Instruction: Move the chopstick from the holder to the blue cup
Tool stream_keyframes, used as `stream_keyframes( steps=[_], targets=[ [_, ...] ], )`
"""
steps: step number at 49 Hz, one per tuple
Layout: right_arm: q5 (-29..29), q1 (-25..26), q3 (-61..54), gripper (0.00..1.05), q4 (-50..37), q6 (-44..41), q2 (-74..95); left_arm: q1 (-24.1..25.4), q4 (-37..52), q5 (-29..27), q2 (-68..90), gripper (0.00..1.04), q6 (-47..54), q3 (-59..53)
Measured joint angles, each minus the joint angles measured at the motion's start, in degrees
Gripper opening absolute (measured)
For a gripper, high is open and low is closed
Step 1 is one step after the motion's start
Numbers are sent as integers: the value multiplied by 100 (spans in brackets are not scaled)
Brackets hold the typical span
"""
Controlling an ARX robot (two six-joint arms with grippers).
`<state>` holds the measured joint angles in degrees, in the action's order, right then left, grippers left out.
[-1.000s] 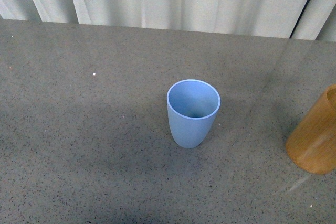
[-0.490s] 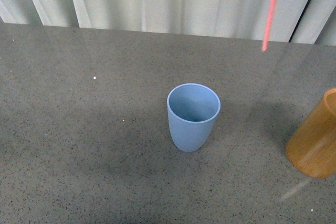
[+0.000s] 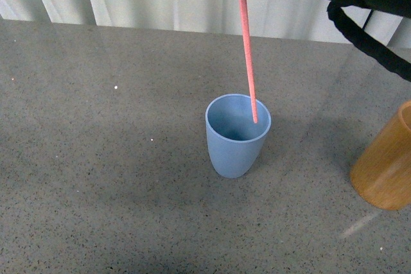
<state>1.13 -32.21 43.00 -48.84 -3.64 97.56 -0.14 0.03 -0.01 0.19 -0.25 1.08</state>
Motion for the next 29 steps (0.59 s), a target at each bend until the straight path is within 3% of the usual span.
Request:
stream_keyframes(
  steps=[26, 29],
  targets=[
    [-140, -55, -424, 2, -973, 278, 988, 0, 0, 0, 0, 98, 2, 0],
    [-160, -15, -487, 10, -994, 302, 1040, 0, 0, 0, 0, 98, 2, 0]
  ],
)
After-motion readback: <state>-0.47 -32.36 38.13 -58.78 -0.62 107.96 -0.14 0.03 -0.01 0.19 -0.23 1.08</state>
